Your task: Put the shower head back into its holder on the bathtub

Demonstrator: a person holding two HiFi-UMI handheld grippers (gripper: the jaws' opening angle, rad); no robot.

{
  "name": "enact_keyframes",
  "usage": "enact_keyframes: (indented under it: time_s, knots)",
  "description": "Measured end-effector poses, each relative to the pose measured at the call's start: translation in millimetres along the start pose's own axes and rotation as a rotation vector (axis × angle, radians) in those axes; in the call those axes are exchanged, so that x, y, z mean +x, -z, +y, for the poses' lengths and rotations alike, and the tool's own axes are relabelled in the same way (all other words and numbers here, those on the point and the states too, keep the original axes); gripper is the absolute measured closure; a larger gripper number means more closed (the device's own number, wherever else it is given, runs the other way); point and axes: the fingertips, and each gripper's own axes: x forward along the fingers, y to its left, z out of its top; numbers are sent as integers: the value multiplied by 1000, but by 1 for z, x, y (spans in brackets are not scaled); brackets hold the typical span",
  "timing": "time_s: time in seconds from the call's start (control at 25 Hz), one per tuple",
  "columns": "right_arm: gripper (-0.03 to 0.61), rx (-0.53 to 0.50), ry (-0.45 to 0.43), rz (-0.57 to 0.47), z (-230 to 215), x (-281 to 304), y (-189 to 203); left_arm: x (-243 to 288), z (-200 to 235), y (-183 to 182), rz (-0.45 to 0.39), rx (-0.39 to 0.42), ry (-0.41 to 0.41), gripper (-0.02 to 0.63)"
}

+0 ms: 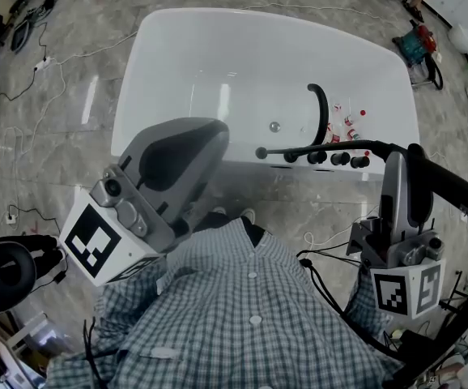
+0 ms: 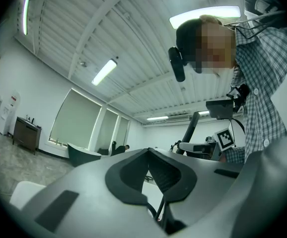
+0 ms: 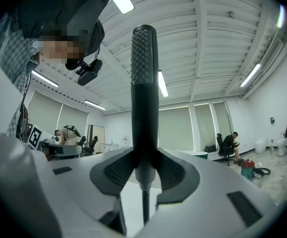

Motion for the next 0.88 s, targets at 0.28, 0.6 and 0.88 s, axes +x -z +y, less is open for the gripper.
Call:
enact_keyframes:
  time_s: [0.28,0.6,0.88]
  knots:
    - [442,16,-5,31,0,4,16,3,3,10,27,3,-5,606]
    - [442,-10,-18,50,8,6,26,-1,3,18,38,-23,-11,606]
    - [442,20,-37,67,10,11,41,0,0,26,54,-33,-9,606]
